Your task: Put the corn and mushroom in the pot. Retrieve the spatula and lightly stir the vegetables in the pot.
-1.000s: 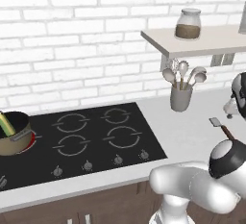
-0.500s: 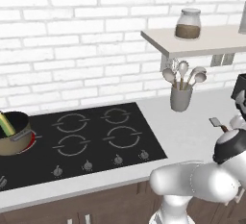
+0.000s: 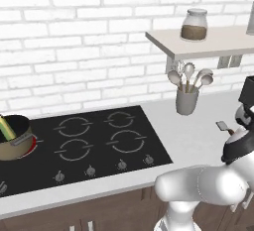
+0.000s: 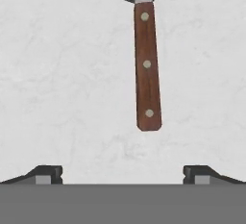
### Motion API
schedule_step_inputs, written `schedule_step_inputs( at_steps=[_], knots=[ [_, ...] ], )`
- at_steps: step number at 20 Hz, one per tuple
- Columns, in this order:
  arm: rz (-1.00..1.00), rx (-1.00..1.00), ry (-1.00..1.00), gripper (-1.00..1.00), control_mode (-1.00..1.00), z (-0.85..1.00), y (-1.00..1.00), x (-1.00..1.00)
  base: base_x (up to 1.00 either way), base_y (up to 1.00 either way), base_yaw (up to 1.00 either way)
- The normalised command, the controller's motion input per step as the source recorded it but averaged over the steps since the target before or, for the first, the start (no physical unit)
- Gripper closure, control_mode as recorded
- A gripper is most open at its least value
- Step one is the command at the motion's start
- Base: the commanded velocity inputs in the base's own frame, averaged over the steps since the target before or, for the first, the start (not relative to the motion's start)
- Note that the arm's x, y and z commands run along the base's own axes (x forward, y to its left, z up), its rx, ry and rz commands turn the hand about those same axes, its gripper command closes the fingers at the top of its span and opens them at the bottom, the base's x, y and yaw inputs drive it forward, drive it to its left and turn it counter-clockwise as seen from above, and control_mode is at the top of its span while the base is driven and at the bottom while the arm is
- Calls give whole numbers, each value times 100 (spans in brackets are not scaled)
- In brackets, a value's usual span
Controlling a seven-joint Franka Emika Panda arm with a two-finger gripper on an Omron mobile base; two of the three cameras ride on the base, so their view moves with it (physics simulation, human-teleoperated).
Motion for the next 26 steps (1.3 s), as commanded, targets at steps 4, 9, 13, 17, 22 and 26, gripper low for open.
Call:
schedule_step_inputs(
  at_steps=[4, 9, 13, 17, 22, 26],
  knots=[
    [0, -3, 0, -100, -100, -26, -22, 4, 0, 0, 0],
    [0, -2, 0, -100, -100, -21, -16, 16, 0, 0, 0],
    [0, 0, 0, -100, -100, -7, 0, 23, 0, 0, 0],
    [0, 0, 0, -100, -100, -10, -1, 21, 0, 0, 0],
    [0, 0, 0, -100, -100, -26, -7, 10, 0, 0, 0],
    [0, 0, 0, -100, -100, -28, -6, 1, 0, 0, 0]
  ],
)
